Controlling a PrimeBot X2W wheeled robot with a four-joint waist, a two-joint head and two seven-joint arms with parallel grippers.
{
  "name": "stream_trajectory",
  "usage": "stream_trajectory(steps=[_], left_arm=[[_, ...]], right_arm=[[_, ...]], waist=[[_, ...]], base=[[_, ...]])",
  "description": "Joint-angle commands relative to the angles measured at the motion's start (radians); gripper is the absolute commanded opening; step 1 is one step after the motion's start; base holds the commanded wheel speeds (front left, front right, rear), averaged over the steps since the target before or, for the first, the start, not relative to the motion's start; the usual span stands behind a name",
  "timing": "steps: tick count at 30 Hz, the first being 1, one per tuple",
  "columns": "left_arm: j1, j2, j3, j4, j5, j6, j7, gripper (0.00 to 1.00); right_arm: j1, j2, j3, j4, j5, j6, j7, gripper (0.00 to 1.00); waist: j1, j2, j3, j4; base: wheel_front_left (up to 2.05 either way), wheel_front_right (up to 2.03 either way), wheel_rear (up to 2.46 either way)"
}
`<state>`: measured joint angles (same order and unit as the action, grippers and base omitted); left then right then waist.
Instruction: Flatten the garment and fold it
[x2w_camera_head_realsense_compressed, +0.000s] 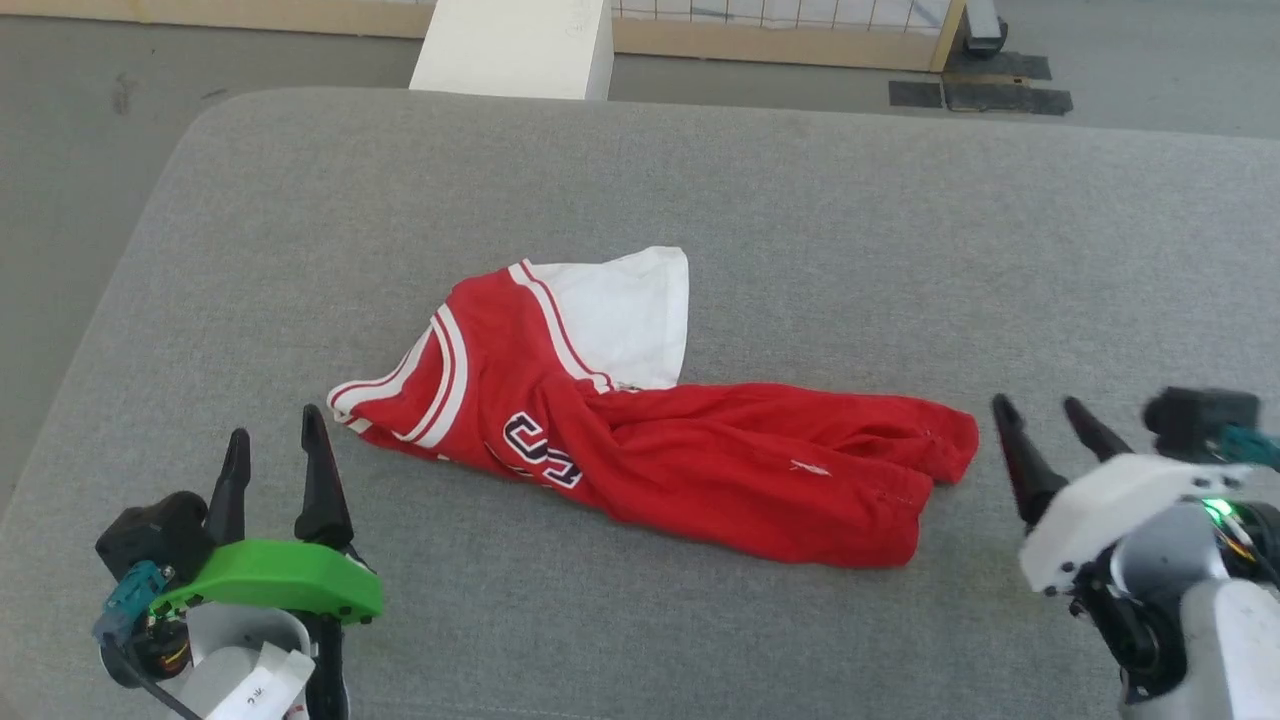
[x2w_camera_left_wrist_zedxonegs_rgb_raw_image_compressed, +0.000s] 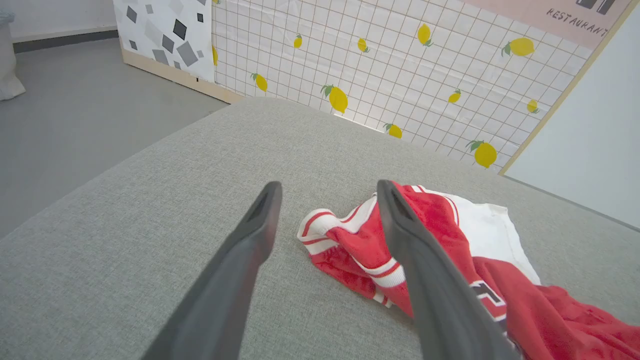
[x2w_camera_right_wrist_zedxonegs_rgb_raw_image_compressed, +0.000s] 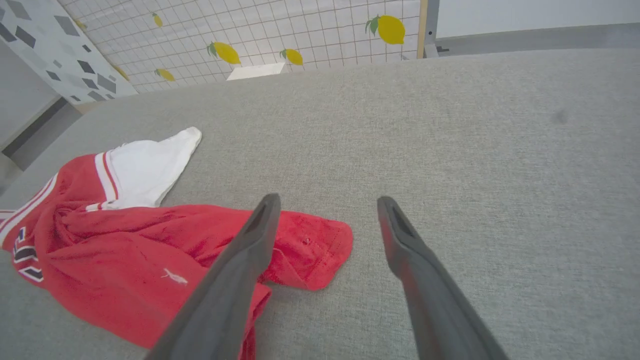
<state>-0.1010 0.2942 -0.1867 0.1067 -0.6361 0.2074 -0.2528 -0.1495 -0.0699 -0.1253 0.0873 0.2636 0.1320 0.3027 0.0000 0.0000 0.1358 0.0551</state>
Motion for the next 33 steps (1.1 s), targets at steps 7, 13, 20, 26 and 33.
stream_trajectory(steps=[7,13,20,26,33], left_arm=[[-0.023,-0.036,0.012,-0.020,0.072,-0.025,-0.009,1.00],[-0.070,-0.046,-0.002,-0.008,0.107,-0.040,-0.009,1.00],[-0.123,-0.059,-0.023,0.010,0.129,-0.051,-0.009,1.00],[-0.135,-0.068,-0.023,0.024,0.138,-0.059,-0.009,1.00],[-0.129,-0.063,-0.019,0.039,0.140,-0.061,-0.009,1.00]], right_arm=[[-0.224,-0.139,0.284,0.043,0.016,-0.001,0.266,1.00],[-0.439,-0.218,0.524,0.145,0.046,-0.001,0.483,1.00],[-0.583,-0.253,0.728,0.269,0.080,-0.001,0.603,1.00],[-0.601,-0.283,0.881,0.321,0.181,-0.001,0.668,1.00],[-0.622,-0.287,0.831,0.332,0.272,-0.001,0.571,0.00]], waist=[[0.0000,0.0000,0.055,0.025],[0.0000,0.0000,0.123,0.055],[0.0000,0.0000,0.192,0.088],[0.0000,0.0000,0.198,0.089],[0.0000,0.0000,0.162,0.060]], base=[[0.00,0.00,0.00],[0.00,0.00,0.00],[0.00,0.00,0.00],[0.00,0.00,0.00],[0.00,0.00,0.00]])
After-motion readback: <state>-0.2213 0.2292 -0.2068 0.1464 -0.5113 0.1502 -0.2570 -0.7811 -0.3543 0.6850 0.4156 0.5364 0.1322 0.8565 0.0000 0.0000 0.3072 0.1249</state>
